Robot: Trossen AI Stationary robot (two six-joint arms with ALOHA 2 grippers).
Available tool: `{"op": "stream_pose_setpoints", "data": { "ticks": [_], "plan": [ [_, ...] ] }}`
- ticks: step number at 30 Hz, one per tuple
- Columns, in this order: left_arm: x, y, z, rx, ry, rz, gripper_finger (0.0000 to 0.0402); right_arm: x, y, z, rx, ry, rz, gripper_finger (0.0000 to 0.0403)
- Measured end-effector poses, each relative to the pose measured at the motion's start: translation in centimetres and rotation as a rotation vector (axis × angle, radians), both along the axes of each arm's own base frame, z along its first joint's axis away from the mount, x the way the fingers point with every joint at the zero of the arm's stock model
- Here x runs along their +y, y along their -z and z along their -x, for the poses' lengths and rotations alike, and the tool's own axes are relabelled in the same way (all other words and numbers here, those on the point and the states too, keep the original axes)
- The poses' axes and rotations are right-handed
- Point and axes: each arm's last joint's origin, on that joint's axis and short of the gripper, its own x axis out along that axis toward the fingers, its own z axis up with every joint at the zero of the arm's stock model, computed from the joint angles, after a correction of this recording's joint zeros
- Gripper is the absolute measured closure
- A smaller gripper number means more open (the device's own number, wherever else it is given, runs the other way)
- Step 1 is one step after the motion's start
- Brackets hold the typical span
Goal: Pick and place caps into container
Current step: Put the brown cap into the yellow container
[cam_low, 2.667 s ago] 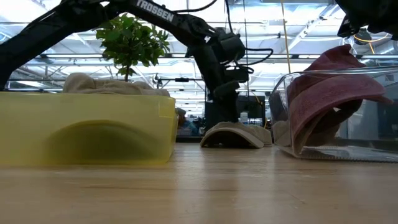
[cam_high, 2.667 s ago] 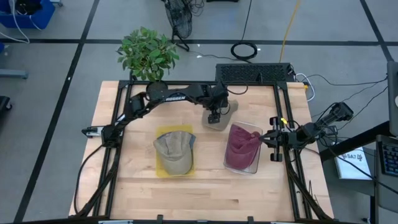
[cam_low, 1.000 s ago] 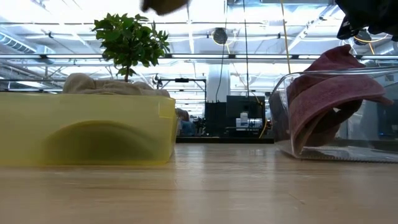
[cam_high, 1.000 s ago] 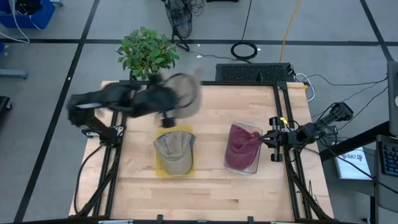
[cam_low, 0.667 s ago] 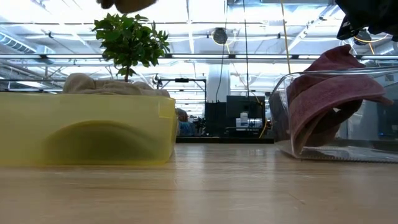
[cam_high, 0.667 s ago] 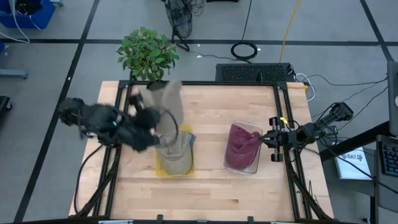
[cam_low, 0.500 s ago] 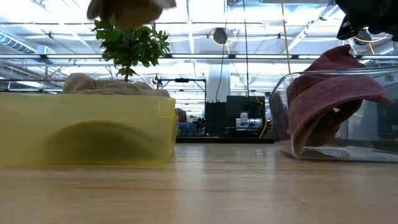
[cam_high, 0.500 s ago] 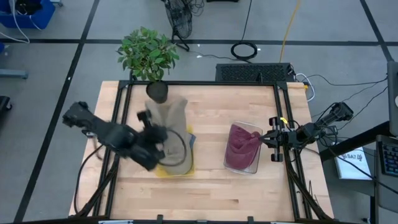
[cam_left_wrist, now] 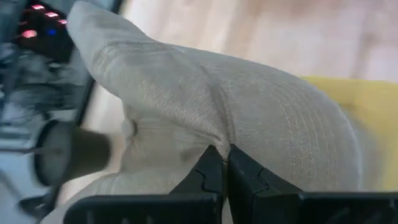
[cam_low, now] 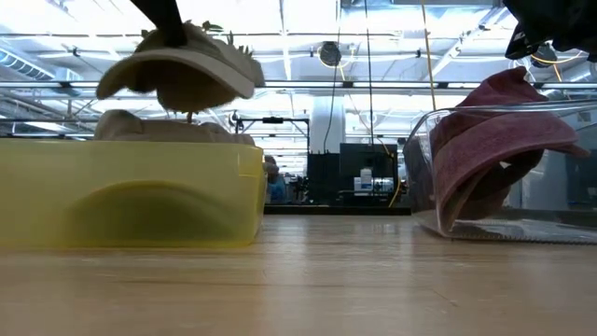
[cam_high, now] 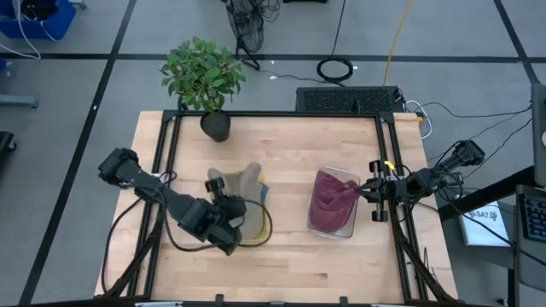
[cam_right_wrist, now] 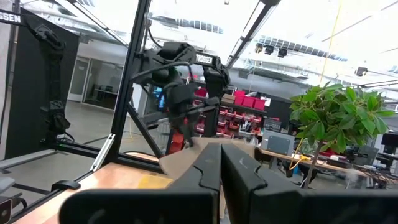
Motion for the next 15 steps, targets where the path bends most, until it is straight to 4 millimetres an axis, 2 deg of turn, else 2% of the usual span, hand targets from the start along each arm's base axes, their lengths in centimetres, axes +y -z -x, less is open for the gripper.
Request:
{"op": "stream_pose_setpoints", "data": {
  "ticks": [6, 15],
  "plan": [
    [-1.0, 1.0, -1.0, 0.007, 0.044, 0.049, 0.0397, 0.0, 0.0, 0.0, 0.001, -0.001, -0.002, 0.0403],
    [-2.1, 3.3, -1.7, 0.117, 0.038, 0.119, 0.0396, 0.0, 0.1, 0.0, 0.01, -0.009, -0.025, 0.0403]
  ]
}}
